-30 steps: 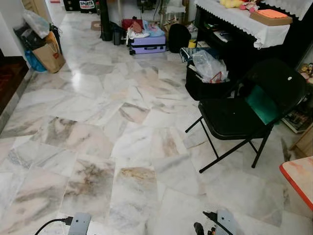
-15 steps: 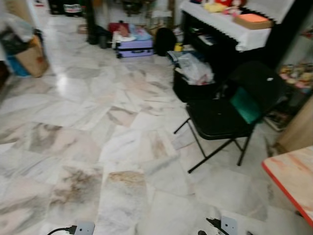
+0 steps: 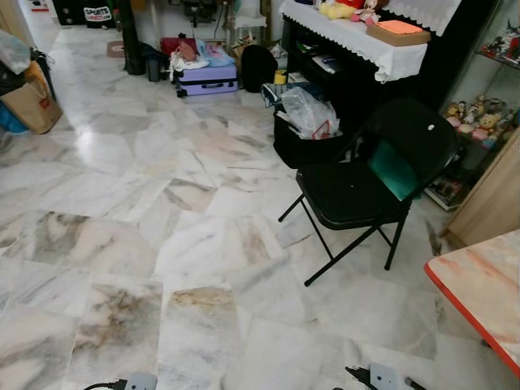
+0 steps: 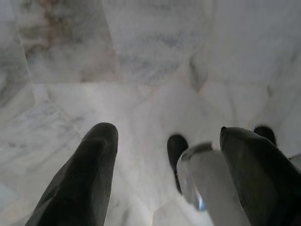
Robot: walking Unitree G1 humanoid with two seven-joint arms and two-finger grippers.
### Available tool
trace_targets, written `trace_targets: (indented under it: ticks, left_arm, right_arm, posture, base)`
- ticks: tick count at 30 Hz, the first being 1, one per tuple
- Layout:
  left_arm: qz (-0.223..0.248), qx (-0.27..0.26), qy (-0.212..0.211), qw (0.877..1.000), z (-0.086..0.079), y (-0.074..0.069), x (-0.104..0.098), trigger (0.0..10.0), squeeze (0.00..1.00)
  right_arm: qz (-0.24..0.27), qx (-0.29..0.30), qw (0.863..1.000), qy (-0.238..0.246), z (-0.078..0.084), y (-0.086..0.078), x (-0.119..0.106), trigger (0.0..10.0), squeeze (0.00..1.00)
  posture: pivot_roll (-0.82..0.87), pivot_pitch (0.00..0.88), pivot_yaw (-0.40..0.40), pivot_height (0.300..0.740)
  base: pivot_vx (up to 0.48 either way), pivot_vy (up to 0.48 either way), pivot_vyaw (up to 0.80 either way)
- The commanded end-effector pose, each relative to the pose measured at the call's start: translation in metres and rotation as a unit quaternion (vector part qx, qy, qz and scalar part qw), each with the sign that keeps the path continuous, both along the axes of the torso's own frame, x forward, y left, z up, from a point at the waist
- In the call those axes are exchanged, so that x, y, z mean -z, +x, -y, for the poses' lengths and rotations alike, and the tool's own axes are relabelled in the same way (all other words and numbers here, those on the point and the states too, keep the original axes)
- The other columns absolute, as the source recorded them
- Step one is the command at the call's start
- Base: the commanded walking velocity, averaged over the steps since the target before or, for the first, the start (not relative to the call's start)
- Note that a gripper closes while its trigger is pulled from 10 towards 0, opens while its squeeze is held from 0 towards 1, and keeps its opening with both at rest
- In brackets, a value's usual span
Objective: Hang hanger
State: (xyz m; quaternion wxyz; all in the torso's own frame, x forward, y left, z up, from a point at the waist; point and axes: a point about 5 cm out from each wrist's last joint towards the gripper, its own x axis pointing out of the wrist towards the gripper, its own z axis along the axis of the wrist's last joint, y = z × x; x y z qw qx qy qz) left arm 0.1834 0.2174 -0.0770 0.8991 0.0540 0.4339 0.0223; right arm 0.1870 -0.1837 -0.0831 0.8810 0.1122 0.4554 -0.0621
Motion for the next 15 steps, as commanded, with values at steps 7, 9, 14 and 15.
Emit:
trace_targets:
  ticks: [7, 9, 14, 15]
  left_arm:
    - [-0.007, 0.001, -0.005, 1.000, 0.0018, 0.0013, 0.0003, 10.0, 0.00]
    - [-0.007, 0.001, -0.004, 1.000, 0.0014, 0.0018, 0.0000, 10.0, 0.00]
    - [-0.007, 0.007, 0.002, 1.000, 0.0004, 0.0032, -0.0009, 10.0, 0.00]
    - [-0.008, 0.006, 0.008, 1.000, -0.0008, 0.0030, -0.0009, 10.0, 0.00]
  right_arm:
    - [0.006, 0.006, 1.000, -0.003, 0.0031, 0.0046, -0.0026, 10.0, 0.00]
    - [0.006, 0.006, 1.000, -0.003, 0.0028, 0.0051, -0.0028, 10.0, 0.00]
    - [0.006, 0.007, 1.000, -0.002, 0.0019, 0.0061, -0.0031, 10.0, 0.00]
    - [0.006, 0.006, 1.000, -0.002, 0.0018, 0.0064, -0.0033, 10.0, 0.00]
  posture:
    - [0.13, 0.082, -0.053, 0.740]
    - [0.13, 0.081, -0.055, 0.740]
    - [0.13, 0.089, -0.062, 0.740]
    - [0.13, 0.093, -0.061, 0.740]
  base:
    - [0.000, 0.000, -0.74]
    - [0.000, 0.000, -0.74]
    - [0.000, -0.123, -0.74]
    - [0.000, -0.480, -0.74]
